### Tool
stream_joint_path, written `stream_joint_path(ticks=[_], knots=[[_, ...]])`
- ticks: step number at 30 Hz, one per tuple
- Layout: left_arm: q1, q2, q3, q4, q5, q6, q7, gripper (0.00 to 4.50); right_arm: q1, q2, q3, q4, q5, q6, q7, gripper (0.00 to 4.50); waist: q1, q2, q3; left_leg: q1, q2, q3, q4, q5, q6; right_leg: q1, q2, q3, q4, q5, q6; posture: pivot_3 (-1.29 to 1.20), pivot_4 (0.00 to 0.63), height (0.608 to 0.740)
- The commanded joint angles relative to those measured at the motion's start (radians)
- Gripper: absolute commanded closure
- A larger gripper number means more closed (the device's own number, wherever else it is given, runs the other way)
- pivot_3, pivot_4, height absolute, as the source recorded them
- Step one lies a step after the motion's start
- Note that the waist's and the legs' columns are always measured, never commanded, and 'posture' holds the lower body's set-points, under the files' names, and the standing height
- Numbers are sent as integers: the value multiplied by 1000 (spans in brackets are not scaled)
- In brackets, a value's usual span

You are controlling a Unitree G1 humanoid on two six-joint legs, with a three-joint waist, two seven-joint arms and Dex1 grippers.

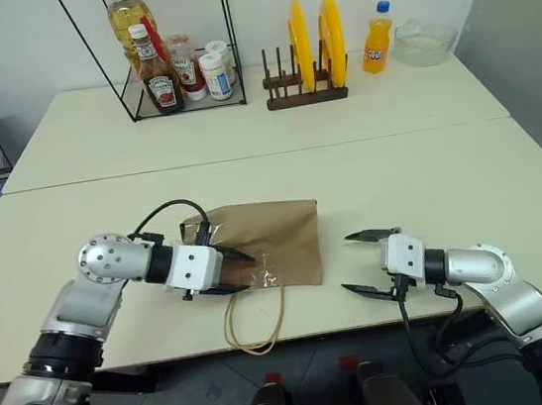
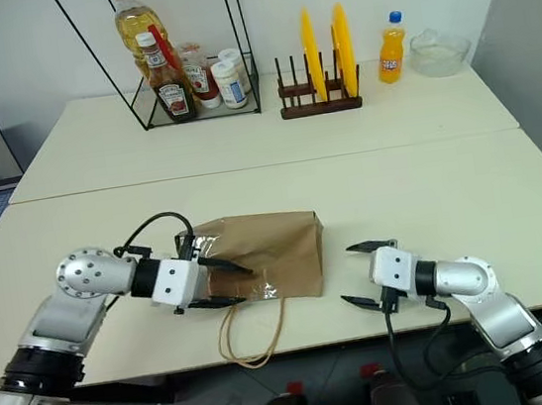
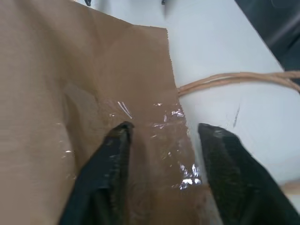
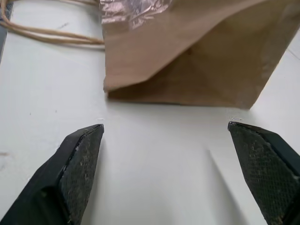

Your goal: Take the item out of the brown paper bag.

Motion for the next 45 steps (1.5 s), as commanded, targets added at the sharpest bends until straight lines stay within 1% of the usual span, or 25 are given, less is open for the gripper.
stream_joint_path(ticks=[1, 4, 8, 9, 10, 11, 14, 15, 18, 22, 24, 25, 27, 29, 31, 33, 34, 35, 36, 38, 39, 40, 42, 45], knots=[[-27, 37, 29, 28, -8, -95, -52, 2138, -9, -2, -15, 3, 7, -35, 5, 0, 0, 0, 0, 0, 0, 0, 0, 0, 0, 0, 0, 0, 0, 0, 0, 0, 150, 740], [-10, 72, 28, 55, -16, -171, -100, 2138, -26, 7, -6, 25, 3, -47, 3, 0, -1, 0, 0, 0, 0, 0, 0, 0, 0, 0, 0, 0, 0, 0, 0, 0, 150, 740], [21, 71, 23, 68, -19, -217, -106, 2138, -34, 12, 0, 39, 0, -59, 4, 0, 1, 0, 0, 0, 0, 0, 0, 0, 0, 0, 0, 0, 0, 0, 0, 0, 150, 740], [27, 68, 22, 67, -23, -222, -108, 1758, -35, 12, 1, 40, 0, -60, 5, 0, 1, 0, 0, 0, 0, 0, 0, 0, 0, 0, 0, 0, 0, 0, 0, 0, 150, 740], [34, 67, 22, 68, -22, -231, -108, 1587, -35, 12, 1, 42, -1, -61, 6, 0, 1, 0, 0, 0, 0, 0, 0, 0, 0, 0, 0, 0, 0, 0, 0, 0, 150, 740], [39, 64, 22, 70, -19, -240, -104, 1323, -35, 12, 1, 43, -1, -62, 7, 0, 1, 0, 0, 0, 0, 0, 0, 0, 0, 0, 0, 0, 0, 0, 0, 0, 150, 740], [48, 52, 18, 80, 2, -270, -84, 345, -33, 11, 3, 44, -3, -65, 8, 0, 1, 0, 0, 0, 0, 0, 0, 0, 0, 0, 0, 0, 0, 0, 0, 0, 150, 740], [47, 44, 14, 84, 11, -277, -75, 122, -33, 11, 4, 44, -3, -64, 9, 0, 1, 0, 0, 0, 0, 0, 0, 0, 0, 0, 0, 0, 0, 0, 0, 0, 150, 740], [42, 15, -4, 103, 42, -317, -54, 122, -35, 11, 6, 42, -4, -60, 10, 0, 1, 0, 0, 0, 0, 0, 0, 0, 0, 0, 0, 0, 0, 0, 0, 0, 150, 740], [43, -34, -19, 100, 67, -293, -2, 122, -36, 13, 8, 41, -6, -56, 9, 0, 1, 0, 0, 0, 0, 0, 0, 0, 0, 0, 0, 0, 0, 0, 0, 0, 150, 740], [48, -55, -17, 83, 54, -244, 18, 122, -35, 15, 12, 41, -10, -57, 7, 0, 1, 0, 0, 0, 0, 0, 0, 0, 0, 0, 0, 0, 0, 0, 0, 0, 150, 740], [48, -64, -11, 67, 34, -202, 26, 299, -33, 17, 15, 40, -14, -62, 5, 0, 1, 0, 0, 0, 0, 0, 0, 0, 0, 0, 0, 0, 0, 0, 0, 0, 150, 740], [47, -79, 11, 21, -23, -48, 50, 673, -29, 16, 21, 42, -24, -81, 4, 0, 1, 0, 0, 0, 0, -1, 0, 0, 0, 0, 0, 0, 0, 0, 0, 0, 150, 740], [37, -83, 26, -16, -59, 69, 63, 1329, -25, 9, 30, 52, -43, -116, 4, 0, 0, 0, 0, 0, 0, -1, 0, 0, 0, 0, 0, 0, 0, 0, 0, 0, 150, 740], [34, -81, 36, -43, -79, 140, 69, 1901, -27, 2, 41, 78, -73, -173, 0, 0, 0, 0, 0, 0, 0, -1, 0, 0, 0, 0, 0, 0, 0, 0, 0, 0, 150, 740], [32, -88, 49, -77, -105, 235, 88, 2578, -31, -4, 53, 104, -102, -246, -4, 0, 0, 0, 0, 1, 0, -1, 0, 0, 0, 1, 0, 0, 0, 0, 0, 0, 150, 740], [26, -96, 56, -89, -115, 281, 105, 2837, -33, -8, 61, 115, -119, -293, -5, 0, 0, 0, 0, 0, 0, -1, 0, 0, 0, 1, 0, 0, 0, 0, 0, 0, 150, 740], [19, -105, 63, -98, -122, 324, 124, 3198, -34, -11, 67, 126, -134, -336, -7, 0, 1, 0, 0, 1, 0, -1, 0, 0, 0, 2, 0, -1, 0, 0, 0, 0, 150, 740], [6, -119, 71, -104, -128, 373, 151, 3418, -37, -15, 72, 141, -157, -392, -19, 0, 1, 0, 0, 1, 0, -1, 0, 0, 0, 2, 0, -1, 0, 0, 0, 0, 150, 740], [-17, -143, 82, -120, -143, 467, 194, 4121, -43, -21, 79, 181, -203, -509, -50, 0, 2, 0, 0, 2, -1, -1, 1, 0, 0, 6, 0, -3, -2, 0, 0, 0, 150, 740], [-23, -150, 85, -131, -150, 505, 208, 4385, -44, -24, 82, 202, -218, -558, -62, 0, 2, 0, 0, 4, -1, -1, 1, 0, 0, 8, 0, -3, -2, 0, 0, 0, 150, 740], [-25, -153, 88, -142, -154, 530, 215, 4453, -45, -26, 85, 220, -229, -596, -74, 0, 2, 0, 0, 7, -1, 0, 0, 0, 0, 11, 0, -3, -3, 0, 0, 0, 150, 740], [-18, -157, 88, -176, -158, 558, 218, 4453, -49, -32, 91, 262, -262, -685, -101, 0, 2, 0, 0, 10, -1, 0, 0, 0, 0, 14, 0, -3, -3, 0, 0, 0, 150, 740], [14, -142, 74, -229, -147, 545, 187, 4453, -64, -24, 95, 298, -266, -715, -119, 0, 2, 0, 0, 10, 0, 0, 0, 0, 0, 14, 0, -2, -4, 0, 0, 0, 150, 740]])
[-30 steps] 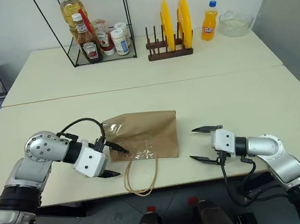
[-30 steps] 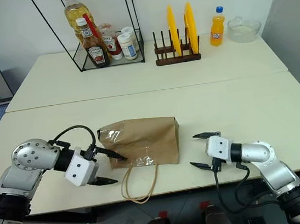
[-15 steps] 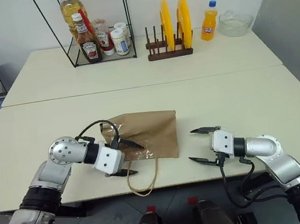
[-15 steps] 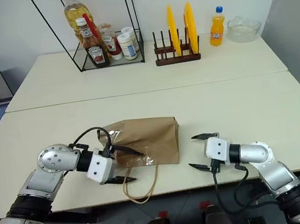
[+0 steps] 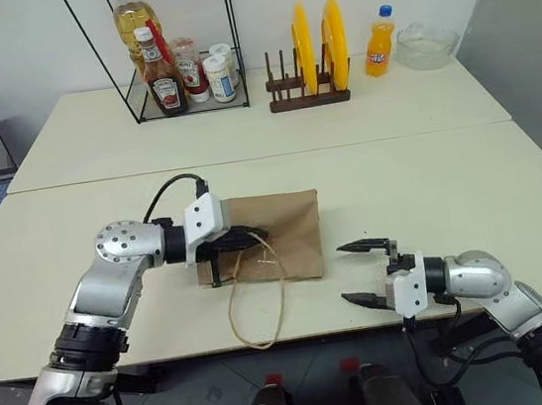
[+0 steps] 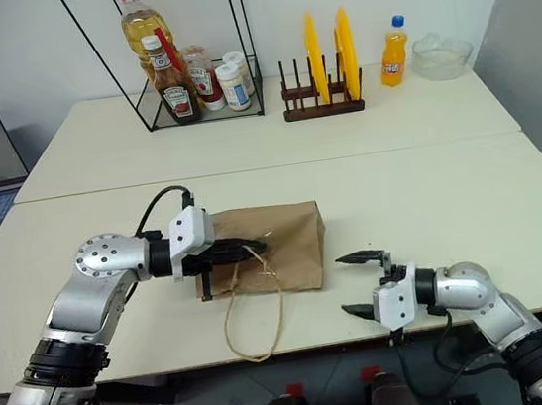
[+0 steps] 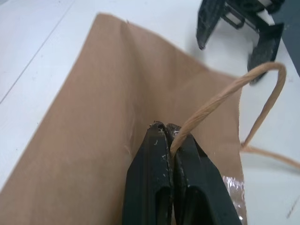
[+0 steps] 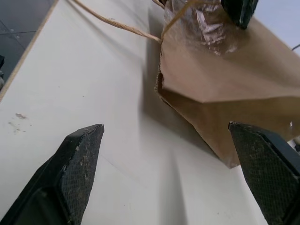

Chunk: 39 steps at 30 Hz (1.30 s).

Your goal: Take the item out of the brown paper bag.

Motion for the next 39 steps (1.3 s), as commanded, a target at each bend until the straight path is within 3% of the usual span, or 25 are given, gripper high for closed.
stream_joint_path(ticks=[1, 7, 11, 14, 32, 35, 39], knots=[[25, 19, 11, -86, -9, -8, -27, 4453, -15, -3, 30, 41, -29, -42, -7, 0, 0, 0, 0, 0, 0, 0, 0, 0, 0, 0, 0, 0, 0, 0, 0, 0, 150, 740], [14, 13, 5, -121, -22, 31, -58, 4453, -59, 31, 47, 47, -10, -1, -14, 0, 0, 0, 0, 3, 1, 0, 0, 0, 0, 2, 0, 1, 0, 0, 0, 0, 150, 740], [14, 34, -5, -94, 11, -20, -111, 3606, -64, 35, 48, 50, -8, 14, -20, 0, 0, 0, 0, 5, 1, 0, -1, 0, 0, 3, 1, 1, 0, 0, 0, 0, 150, 740], [17, 55, -27, -75, 51, -79, -158, 2674, -58, 32, 43, 48, -3, 27, -24, 0, 0, 0, 0, 5, 1, 0, -1, 0, 0, 3, 1, 2, 0, 0, 0, 0, 150, 740], [-34, -13, -88, -144, 22, 43, -183, 2674, -51, 30, 47, 43, -11, 62, -48, 0, 1, 0, 0, 6, 0, 0, -1, 0, 0, 4, 1, 2, 0, 0, 0, 0, 150, 740], [-50, -16, -81, -112, 26, 39, -183, 3255, -51, 29, 47, 43, -9, 65, -47, 0, 1, 0, 0, 6, 0, 0, -1, 0, 0, 4, 1, 2, 0, 0, 0, 0, 150, 740], [-87, -21, -63, -57, 24, 55, -167, 4487, -58, 33, 56, 30, 1, 65, -34, 0, 1, 0, 0, 6, 0, 0, -1, 0, 0, 4, 1, 2, 0, 0, 0, 0, 150, 740]])
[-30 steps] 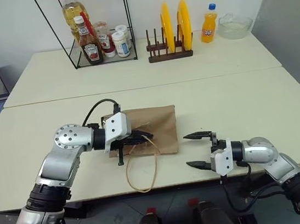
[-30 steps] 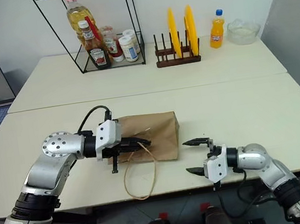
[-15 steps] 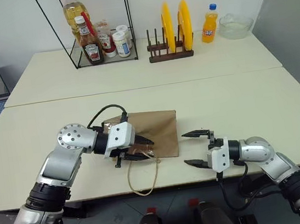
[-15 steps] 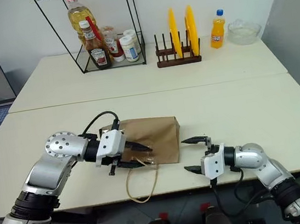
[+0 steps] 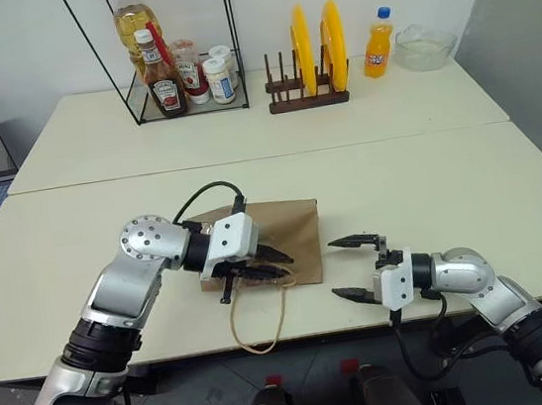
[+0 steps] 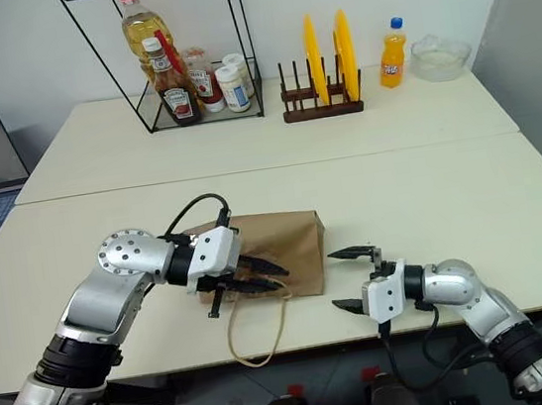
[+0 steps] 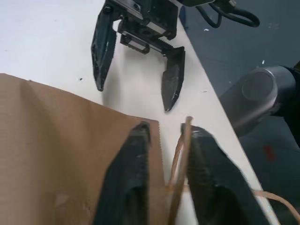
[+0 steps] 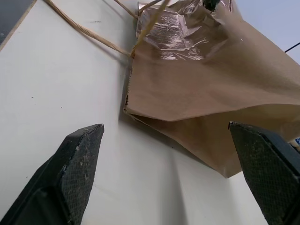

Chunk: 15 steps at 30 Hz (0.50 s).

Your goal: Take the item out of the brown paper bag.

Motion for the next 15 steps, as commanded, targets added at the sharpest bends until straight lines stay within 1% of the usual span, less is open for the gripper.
stream_joint_path(ticks=[1, 6, 8, 12, 15], knots=[[-50, -12, 33, 41, -6, 25, 31, 4487, -3, -4, 13, -19, -1, -4, 14, 0, 0, 0, 0, 0, 0, 0, 0, 0, 0, 0, 0, 0, 0, 0, 0, 0, 150, 740], [-111, -42, 66, 109, -45, 167, 90, 4487, -28, -15, 59, -4, -36, -137, 30, 0, -2, 0, 0, 0, 0, 0, 0, 0, 0, 0, 0, 0, 0, 0, 0, 0, 150, 740], [-127, -58, 87, 124, -72, 237, 116, 4487, -51, -11, 80, 12, -77, -204, 13, 0, -3, 0, 0, 0, 0, 0, 0, 0, 0, 0, 0, 0, 0, 0, 0, 0, 150, 740], [-161, -104, 137, 162, -109, 324, 184, 4487, -102, 16, 100, 51, -190, -341, -63, 0, -3, 0, 0, 0, 0, -1, 0, 0, 0, -1, 0, 0, 0, 0, 0, 0, 150, 740], [-195, -144, 169, 210, -121, 357, 240, 4487, -150, 50, 107, 91, -332, -432, -150, 0, -3, 0, 0, 0, 0, -2, 0, 0, 0, -1, 0, 0, 0, 0, 0, 0, 150, 740]])
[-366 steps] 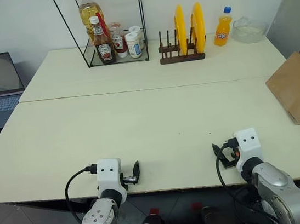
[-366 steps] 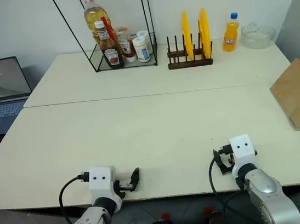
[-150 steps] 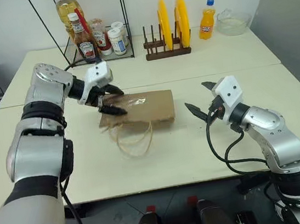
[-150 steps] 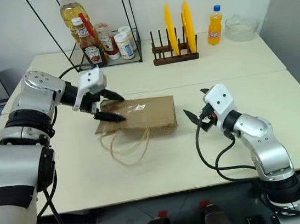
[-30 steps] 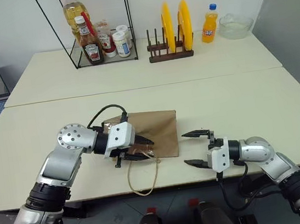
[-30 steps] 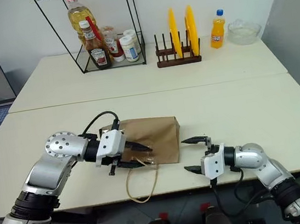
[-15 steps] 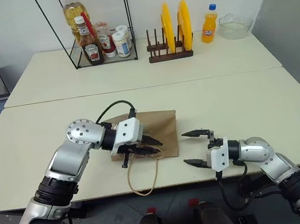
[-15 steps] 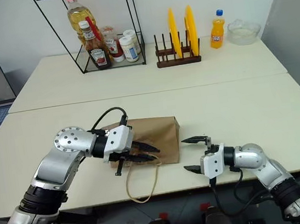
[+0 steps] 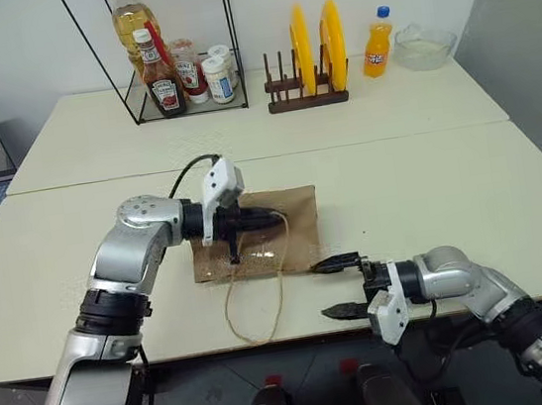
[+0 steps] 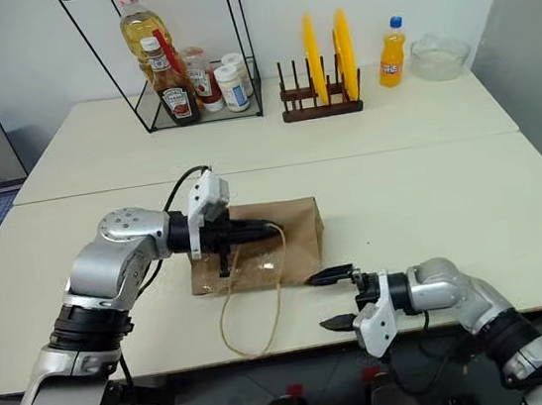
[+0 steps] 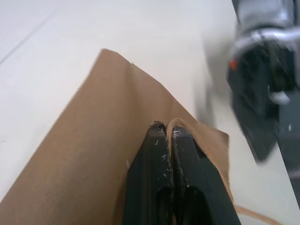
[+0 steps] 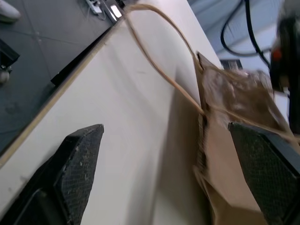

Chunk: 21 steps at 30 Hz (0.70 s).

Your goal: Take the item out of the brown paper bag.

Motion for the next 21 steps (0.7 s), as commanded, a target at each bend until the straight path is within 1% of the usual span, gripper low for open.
stream_joint_path(ticks=[1, 5, 8, 10, 13, 15, 16, 18, 21], knots=[[-48, -29, 64, 24, -33, 38, 63, 4487, -47, 31, 16, 36, -152, -94, -93, 0, -1, 0, 0, 0, 0, 0, 0, 0, 0, 0, 0, 0, 0, 0, 0, 0, 150, 740], [-50, -42, 73, 17, -45, 61, 79, 4487, -104, 75, 25, 103, -290, -88, -209, 0, -4, 0, 0, 0, 0, 0, 0, 2, -4, -1, 0, 1, 0, 0, 0, 0, 150, 740], [-33, -40, 72, -5, -51, 69, 78, 4487, -152, 116, 26, 132, -345, -59, -294, 0, -4, 0, 0, 1, 1, 0, 0, 2, -4, -1, 1, 1, 1, 0, 0, 0, 150, 740], [-21, -40, 71, -21, -58, 76, 81, 4487, -174, 141, 25, 136, -347, -48, -333, 0, -2, 0, 0, 1, 1, 0, 0, 3, -5, -1, 1, 1, 1, 0, 0, 0, 150, 740], [-10, -42, 69, -32, -60, 78, 86, 4487, -191, 159, 55, 135, -286, -70, -321, 0, -2, 0, 0, 0, 0, 1, 0, 3, -5, -1, 0, 2, 0, 0, 0, 0, 150, 740], [-6, -44, 68, -37, -60, 79, 89, 4487, -194, 158, 86, 126, -246, -87, -297, 0, -2, 0, 0, 0, 0, 0, 0, 3, -5, -1, 0, 2, 0, 0, 0, 0, 150, 740], [-6, -46, 67, -35, -59, 77, 91, 4487, -193, 156, 130, 120, -198, -85, -247, 0, -2, 0, 0, 0, 0, 0, 0, 3, -5, -1, 0, 2, 0, 0, 0, 0, 150, 740], [-7, -49, 65, -34, -58, 75, 94, 4487, -190, 146, 208, 110, -99, -59, -141, 0, -3, 0, 0, 0, 0, 0, 0, 2, -5, -1, 0, 2, 0, 0, 0, 0, 150, 740], [-5, -51, 65, -37, -60, 77, 96, 4487, -199, 120, 300, 95, 74, 74, 83, 0, -3, 0, 0, 0, 1, 0, 0, 2, -4, 0, 0, 2, 0, 0, 0, 0, 150, 740]])
